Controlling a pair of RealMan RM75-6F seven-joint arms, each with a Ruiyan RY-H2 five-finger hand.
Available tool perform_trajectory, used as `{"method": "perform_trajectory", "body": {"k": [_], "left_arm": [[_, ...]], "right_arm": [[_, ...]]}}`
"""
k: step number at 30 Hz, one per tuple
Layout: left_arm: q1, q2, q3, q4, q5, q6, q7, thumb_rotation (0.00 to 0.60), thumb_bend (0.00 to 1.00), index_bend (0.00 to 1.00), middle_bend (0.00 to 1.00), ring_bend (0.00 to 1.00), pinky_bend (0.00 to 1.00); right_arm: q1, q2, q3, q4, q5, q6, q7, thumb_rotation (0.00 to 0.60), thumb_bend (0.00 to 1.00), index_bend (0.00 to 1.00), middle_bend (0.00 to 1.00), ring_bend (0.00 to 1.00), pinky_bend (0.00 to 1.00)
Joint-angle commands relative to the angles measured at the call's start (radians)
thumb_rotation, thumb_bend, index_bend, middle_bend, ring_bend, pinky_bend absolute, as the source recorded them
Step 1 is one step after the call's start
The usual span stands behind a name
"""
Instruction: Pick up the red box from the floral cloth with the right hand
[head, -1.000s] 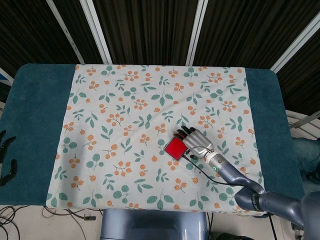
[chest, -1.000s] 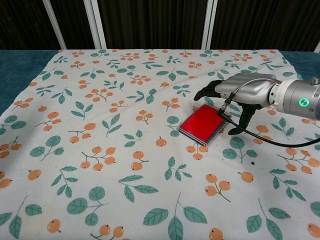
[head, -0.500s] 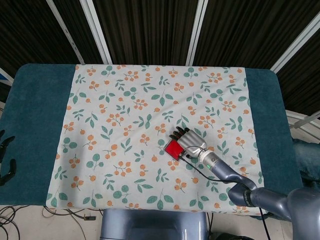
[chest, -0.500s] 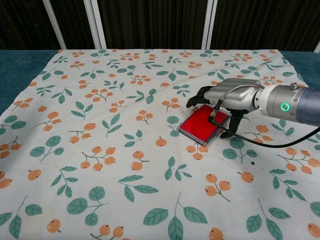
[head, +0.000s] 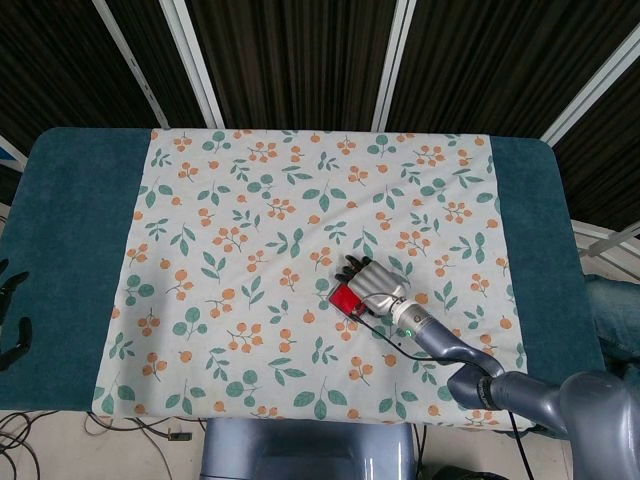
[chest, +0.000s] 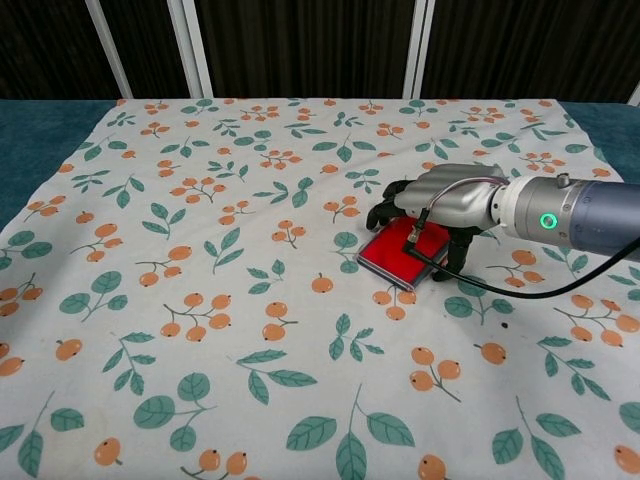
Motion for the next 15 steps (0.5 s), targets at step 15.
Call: {"method": "perform_trajectory", "body": {"k": [15], "left_arm": [[0.001, 0.002, 0.002, -0.004, -0.002, -0.003, -0.003, 0.6, 0.55, 0.13, 0.0, 0.06, 0.04]], "right_arm": [[-0.007, -0.004, -0.01, 0.007, -0.027, 0.06, 0.067, 0.6, 0.3, 0.44, 0.38, 0.14, 0.22]]}}
